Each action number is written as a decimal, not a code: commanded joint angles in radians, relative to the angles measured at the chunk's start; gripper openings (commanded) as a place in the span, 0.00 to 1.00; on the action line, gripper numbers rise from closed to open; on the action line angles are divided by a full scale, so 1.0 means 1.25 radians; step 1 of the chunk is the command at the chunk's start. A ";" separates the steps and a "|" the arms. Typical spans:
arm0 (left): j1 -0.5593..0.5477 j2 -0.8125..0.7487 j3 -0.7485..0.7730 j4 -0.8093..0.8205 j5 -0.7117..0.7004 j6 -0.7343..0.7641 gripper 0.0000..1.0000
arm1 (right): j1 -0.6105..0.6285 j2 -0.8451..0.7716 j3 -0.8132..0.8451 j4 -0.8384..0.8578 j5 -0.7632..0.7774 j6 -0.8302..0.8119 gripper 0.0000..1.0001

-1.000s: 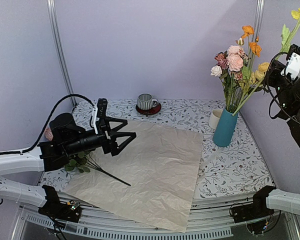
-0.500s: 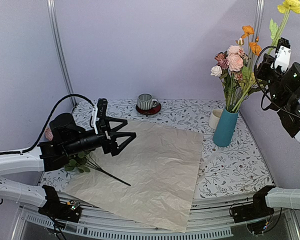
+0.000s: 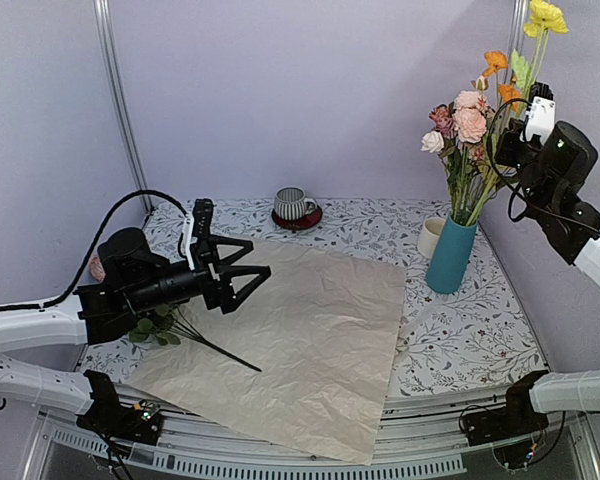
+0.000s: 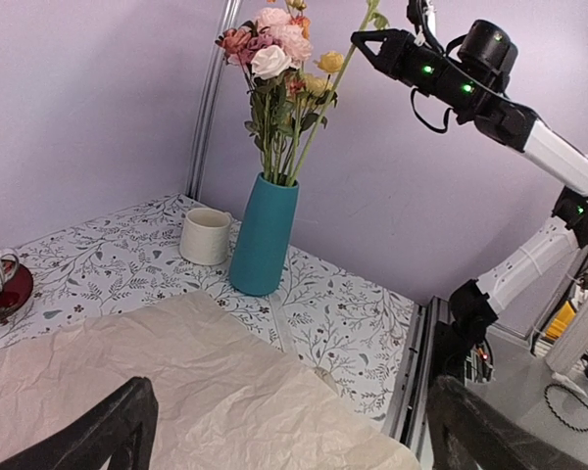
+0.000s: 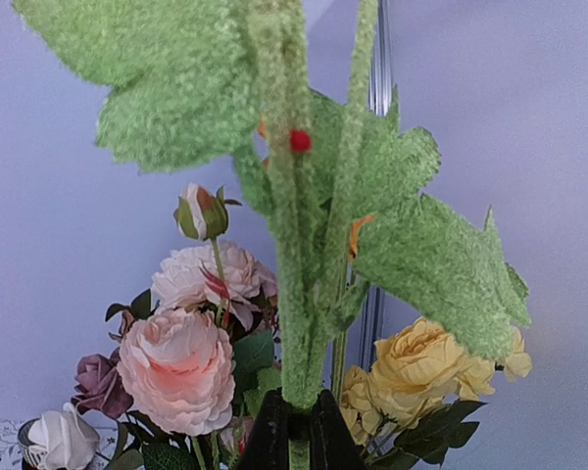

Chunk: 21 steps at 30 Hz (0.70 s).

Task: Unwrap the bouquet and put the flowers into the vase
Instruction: Place the fake flower in the vase.

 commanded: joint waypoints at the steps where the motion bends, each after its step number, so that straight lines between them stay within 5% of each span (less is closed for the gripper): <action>1: -0.007 -0.013 -0.015 -0.004 -0.006 0.011 0.98 | -0.022 0.014 -0.007 -0.081 -0.048 0.061 0.01; 17: -0.007 -0.026 -0.019 -0.016 -0.011 0.007 0.98 | -0.093 0.115 -0.134 -0.165 -0.250 0.276 0.03; 21: -0.007 -0.024 -0.018 -0.013 -0.011 0.005 0.98 | -0.094 0.113 -0.153 -0.155 -0.254 0.290 0.14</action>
